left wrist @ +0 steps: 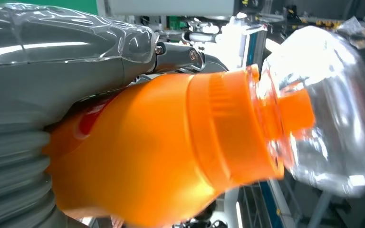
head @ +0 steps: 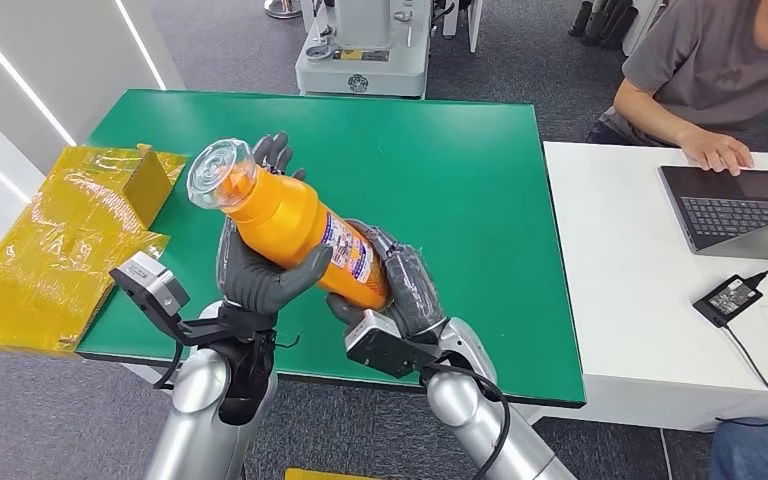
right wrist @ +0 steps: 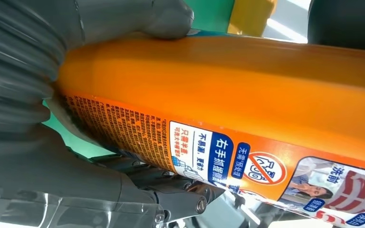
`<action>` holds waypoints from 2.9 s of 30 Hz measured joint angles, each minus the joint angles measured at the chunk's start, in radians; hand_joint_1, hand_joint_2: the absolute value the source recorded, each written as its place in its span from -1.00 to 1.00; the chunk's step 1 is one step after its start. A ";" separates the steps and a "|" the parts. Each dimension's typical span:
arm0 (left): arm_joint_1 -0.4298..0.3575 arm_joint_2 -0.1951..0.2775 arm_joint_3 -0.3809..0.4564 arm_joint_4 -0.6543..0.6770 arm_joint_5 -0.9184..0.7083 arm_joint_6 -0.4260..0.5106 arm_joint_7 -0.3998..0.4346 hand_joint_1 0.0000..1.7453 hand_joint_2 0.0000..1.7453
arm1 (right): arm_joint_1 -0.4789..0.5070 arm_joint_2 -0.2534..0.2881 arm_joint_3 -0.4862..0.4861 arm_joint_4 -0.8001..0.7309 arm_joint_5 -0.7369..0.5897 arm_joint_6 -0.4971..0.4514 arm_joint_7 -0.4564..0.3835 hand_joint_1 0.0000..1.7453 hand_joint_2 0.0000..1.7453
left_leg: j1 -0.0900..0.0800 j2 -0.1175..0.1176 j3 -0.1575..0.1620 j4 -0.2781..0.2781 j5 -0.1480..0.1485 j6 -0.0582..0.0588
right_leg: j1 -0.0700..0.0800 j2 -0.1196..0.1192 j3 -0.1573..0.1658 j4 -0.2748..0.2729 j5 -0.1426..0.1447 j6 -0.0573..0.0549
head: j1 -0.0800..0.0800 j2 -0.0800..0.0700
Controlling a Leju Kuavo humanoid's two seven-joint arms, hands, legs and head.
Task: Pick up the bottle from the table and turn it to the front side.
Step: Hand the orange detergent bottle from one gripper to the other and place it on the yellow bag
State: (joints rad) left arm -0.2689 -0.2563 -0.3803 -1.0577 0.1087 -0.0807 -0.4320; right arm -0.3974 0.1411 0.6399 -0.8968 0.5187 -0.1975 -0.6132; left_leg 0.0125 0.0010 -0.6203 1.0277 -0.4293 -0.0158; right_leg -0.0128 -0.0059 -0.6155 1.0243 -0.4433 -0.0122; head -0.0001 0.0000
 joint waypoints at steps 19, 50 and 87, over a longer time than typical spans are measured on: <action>0.039 0.002 0.007 -0.011 -0.011 0.058 0.008 0.71 1.00 | 0.008 -0.013 0.026 -0.035 0.008 0.102 0.041 1.00 1.00 | 0.000 0.000 0.000 0.000 0.000 0.000 | 0.000 0.000 0.000 0.000 0.000 0.000 | 0.000 0.000; 0.085 0.002 0.010 -0.042 0.004 0.125 -0.020 1.00 1.00 | 0.024 -0.015 0.062 -0.041 0.036 0.051 0.119 -1.00 1.00 | 0.000 0.000 0.000 0.000 0.000 0.000 | 0.000 0.000 0.000 0.000 0.000 0.000 | 0.000 0.000; 0.087 0.000 0.029 -0.068 -0.047 0.161 -0.040 1.00 1.00 | 0.295 -0.030 -0.110 -0.732 -0.469 -0.459 -0.087 -1.00 1.00 | 0.000 0.000 0.000 0.000 0.000 0.000 | 0.000 0.000 -0.001 0.000 0.000 0.000 | 0.000 0.000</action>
State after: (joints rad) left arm -0.1820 -0.2567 -0.3517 -1.1255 0.0614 0.0801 -0.4720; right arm -0.1024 0.1113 0.5301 -1.6291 0.0499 -0.6564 -0.7002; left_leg 0.0125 0.0012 -0.6204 1.0276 -0.4295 -0.0158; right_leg -0.0129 -0.0059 -0.6162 1.0242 -0.4435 -0.0122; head -0.0001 0.0000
